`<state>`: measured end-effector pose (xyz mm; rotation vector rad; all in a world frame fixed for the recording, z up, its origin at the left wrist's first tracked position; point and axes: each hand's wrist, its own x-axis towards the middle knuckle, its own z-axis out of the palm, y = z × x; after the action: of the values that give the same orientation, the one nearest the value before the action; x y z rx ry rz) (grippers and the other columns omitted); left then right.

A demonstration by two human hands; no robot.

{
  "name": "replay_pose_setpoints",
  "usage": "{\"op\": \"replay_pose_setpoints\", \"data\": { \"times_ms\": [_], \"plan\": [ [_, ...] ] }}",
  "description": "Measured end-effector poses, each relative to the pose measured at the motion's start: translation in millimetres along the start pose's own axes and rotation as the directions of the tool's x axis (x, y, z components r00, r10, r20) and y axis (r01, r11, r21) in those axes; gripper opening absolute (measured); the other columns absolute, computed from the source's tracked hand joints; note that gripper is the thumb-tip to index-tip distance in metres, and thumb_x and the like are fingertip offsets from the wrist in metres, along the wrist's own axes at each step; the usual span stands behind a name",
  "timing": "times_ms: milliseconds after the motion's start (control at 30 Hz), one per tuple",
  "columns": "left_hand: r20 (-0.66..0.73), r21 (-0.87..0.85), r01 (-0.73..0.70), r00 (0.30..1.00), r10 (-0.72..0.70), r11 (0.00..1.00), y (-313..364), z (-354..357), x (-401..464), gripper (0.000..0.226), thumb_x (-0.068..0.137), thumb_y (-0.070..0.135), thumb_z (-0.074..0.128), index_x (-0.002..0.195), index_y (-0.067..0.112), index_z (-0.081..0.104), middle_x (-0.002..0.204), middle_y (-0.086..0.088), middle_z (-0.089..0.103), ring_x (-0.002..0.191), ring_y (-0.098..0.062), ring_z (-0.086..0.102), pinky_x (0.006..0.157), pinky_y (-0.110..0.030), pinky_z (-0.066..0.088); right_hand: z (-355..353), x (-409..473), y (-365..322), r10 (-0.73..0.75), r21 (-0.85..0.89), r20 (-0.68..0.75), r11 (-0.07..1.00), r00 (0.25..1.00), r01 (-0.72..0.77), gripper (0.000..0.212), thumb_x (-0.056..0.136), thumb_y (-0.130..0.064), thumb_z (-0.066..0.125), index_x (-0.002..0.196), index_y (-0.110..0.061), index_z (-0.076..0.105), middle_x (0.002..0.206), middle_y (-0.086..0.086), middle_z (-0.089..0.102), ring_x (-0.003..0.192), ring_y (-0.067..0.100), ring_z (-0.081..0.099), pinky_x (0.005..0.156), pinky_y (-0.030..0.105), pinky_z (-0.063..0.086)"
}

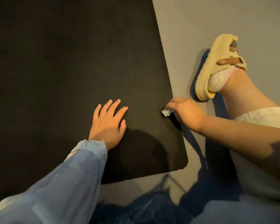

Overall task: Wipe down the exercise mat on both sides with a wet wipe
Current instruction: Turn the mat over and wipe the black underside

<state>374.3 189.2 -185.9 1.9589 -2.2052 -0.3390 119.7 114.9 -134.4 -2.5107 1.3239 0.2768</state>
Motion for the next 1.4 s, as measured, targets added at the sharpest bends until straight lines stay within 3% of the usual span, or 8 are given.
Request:
{"op": "replay_pose_setpoints", "data": {
  "times_ms": [300,500,600,800,900,1033,1167,1400],
  "plan": [
    [0.026,0.092,-0.033,0.999,0.031,0.995,-3,7,2,0.046,0.093,0.034,0.041,0.139,0.028,0.042,0.15,-0.003,0.032,0.14,-0.025,0.023,0.114,-0.044,0.011,43,-102,-71,0.247,0.125,0.1,0.958,0.964,-0.259,0.029,0.088,-0.012,0.055,0.115,-0.02,0.062,0.11,0.003,0.057,0.101,0.023,0.057,0.084,0.028,0.041],
    [0.234,0.047,-0.084,0.97,0.07,0.995,-5,-5,5,0.052,0.1,0.035,0.034,0.149,0.025,0.02,0.158,-0.005,0.008,0.145,-0.027,0.002,0.115,-0.045,0.002,69,-107,-133,0.612,0.313,-0.014,0.754,0.791,-0.577,0.022,0.09,-0.007,0.052,0.107,-0.017,0.061,0.1,0.004,0.055,0.088,0.023,0.058,0.07,0.024,0.04],
    [0.439,-0.024,-0.098,0.893,0.099,0.995,-10,-20,3,0.061,0.099,0.035,0.038,0.151,0.025,0.006,0.158,-0.006,-0.011,0.144,-0.027,-0.012,0.115,-0.044,-0.004,75,-102,-170,0.631,0.41,-0.003,0.709,0.776,-0.574,0.029,0.088,-0.005,0.052,0.112,-0.018,0.062,0.105,0.004,0.055,0.095,0.022,0.058,0.08,0.026,0.043],
    [0.601,0.025,-0.223,0.782,0.163,0.974,-45,-47,-27,0.102,0.078,0.045,0.071,0.15,0.029,0.001,0.157,-0.005,-0.016,0.144,-0.025,-0.012,0.116,-0.039,0.001,59,-92,-190,0.445,0.524,-0.056,0.775,0.894,-0.353,0.028,0.088,-0.004,0.053,0.108,-0.018,0.068,0.102,0.001,0.057,0.092,0.016,0.055,0.079,0.016,0.036],
    [0.611,0.24,-0.254,0.79,0.058,0.937,-70,-60,-40,0.12,0.066,0.051,0.077,0.149,0.033,-0.007,0.156,-0.008,-0.016,0.144,-0.031,-0.011,0.116,-0.042,-0.001,38,-73,-154,0.604,0.515,-0.225,0.74,0.764,-0.433,0.025,0.09,-0.002,0.053,0.107,-0.013,0.066,0.1,0.004,0.054,0.091,0.018,0.053,0.075,0.015,0.03],
    [0.545,0.348,-0.257,0.838,0.028,0.902,-80,-64,-55,0.114,0.069,0.06,0.069,0.15,0.028,-0.004,0.157,-0.012,-0.008,0.145,-0.031,-0.006,0.116,-0.039,-0.001,36,-58,-115,0.742,0.425,-0.177,0.65,0.647,-0.629,0.023,0.092,0.0,0.048,0.108,-0.004,0.062,0.106,0.015,0.056,0.094,0.029,0.054,0.072,0.023,0.031],
    [0.511,0.335,-0.252,0.858,0.05,0.908,-79,-64,-61,0.105,0.073,0.06,0.065,0.15,0.027,0.001,0.158,-0.009,-0.003,0.145,-0.027,-0.003,0.116,-0.038,-0.001,55,-54,-152,0.69,0.321,-0.128,0.708,0.712,-0.629,0.02,0.091,-0.004,0.053,0.109,-0.007,0.06,0.105,0.011,0.054,0.095,0.028,0.056,0.08,0.031,0.043],
    [0.49,0.308,-0.254,0.868,0.076,0.917,-83,-65,-64,0.103,0.074,0.061,0.064,0.15,0.028,0.003,0.158,-0.009,-0.001,0.145,-0.027,-0.002,0.116,-0.038,-0.001,74,-74,-225,0.322,0.259,-0.015,0.916,0.947,-0.308,0.026,0.088,-0.01,0.053,0.114,-0.016,0.058,0.109,0.004,0.053,0.102,0.02,0.052,0.086,0.023,0.039]
  ]
}}
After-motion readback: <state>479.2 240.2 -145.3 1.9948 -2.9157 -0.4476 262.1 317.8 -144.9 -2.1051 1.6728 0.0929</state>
